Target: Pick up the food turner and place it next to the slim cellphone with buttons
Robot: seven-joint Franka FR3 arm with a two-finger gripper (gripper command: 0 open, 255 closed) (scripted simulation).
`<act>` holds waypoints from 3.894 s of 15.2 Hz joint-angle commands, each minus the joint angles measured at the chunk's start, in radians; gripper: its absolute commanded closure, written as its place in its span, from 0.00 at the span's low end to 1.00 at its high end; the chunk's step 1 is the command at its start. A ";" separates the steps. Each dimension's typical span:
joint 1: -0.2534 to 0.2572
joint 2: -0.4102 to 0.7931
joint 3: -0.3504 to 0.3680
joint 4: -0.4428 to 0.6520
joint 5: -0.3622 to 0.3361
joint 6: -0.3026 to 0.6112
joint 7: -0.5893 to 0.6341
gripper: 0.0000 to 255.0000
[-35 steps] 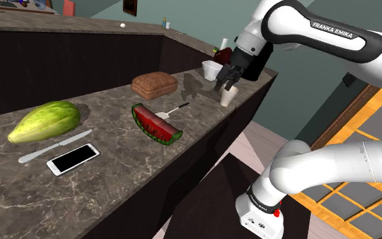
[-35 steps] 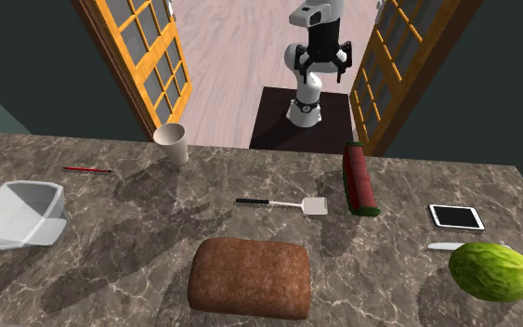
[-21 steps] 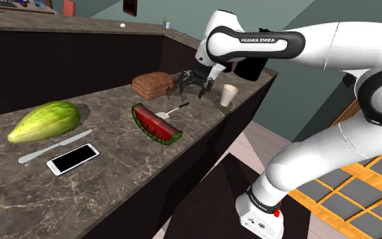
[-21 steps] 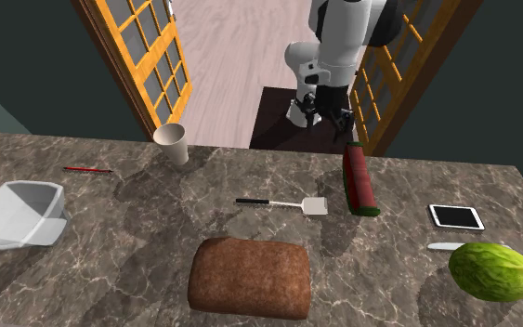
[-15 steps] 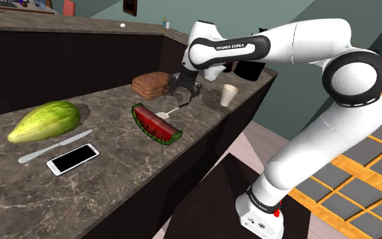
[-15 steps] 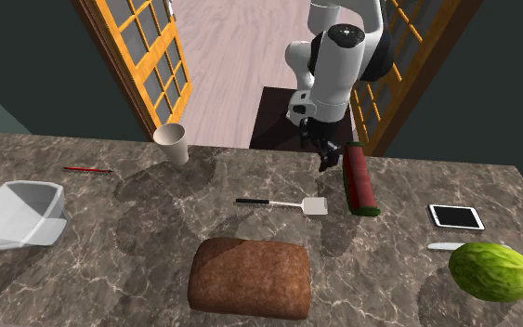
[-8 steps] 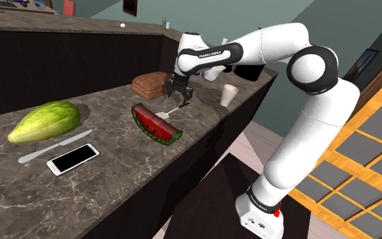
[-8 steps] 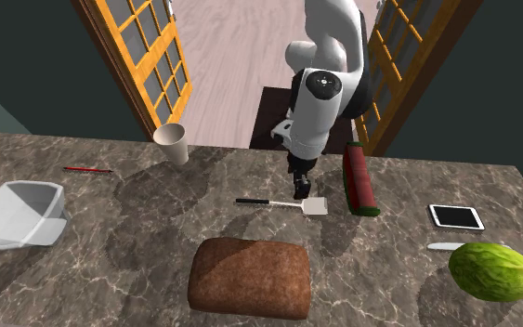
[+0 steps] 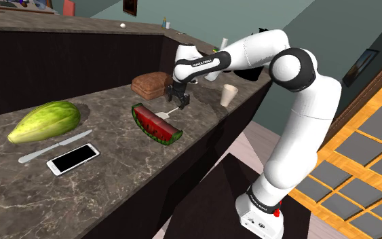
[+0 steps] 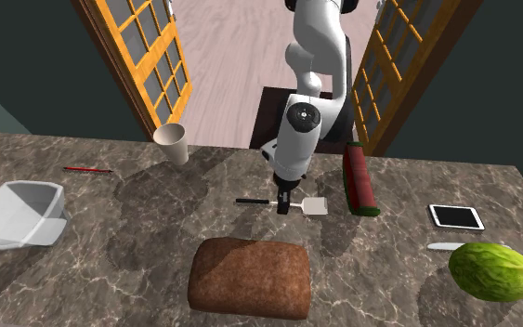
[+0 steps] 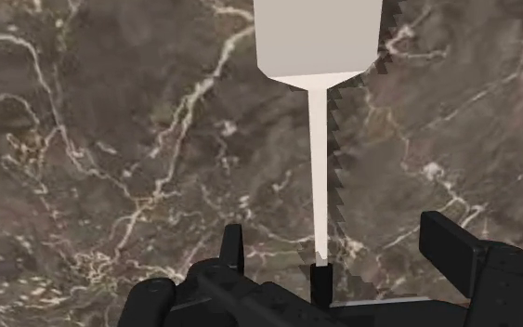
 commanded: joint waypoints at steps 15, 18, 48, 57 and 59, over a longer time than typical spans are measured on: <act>0.001 0.026 -0.003 -0.015 -0.008 0.041 0.008 1.00; 0.001 0.026 -0.003 -0.015 -0.008 0.041 0.008 1.00; 0.171 0.011 0.100 0.188 -0.018 -0.201 0.254 1.00; 0.323 0.153 0.149 0.392 -0.068 -0.286 0.445 1.00; 0.341 0.176 0.151 0.413 -0.076 -0.287 0.465 1.00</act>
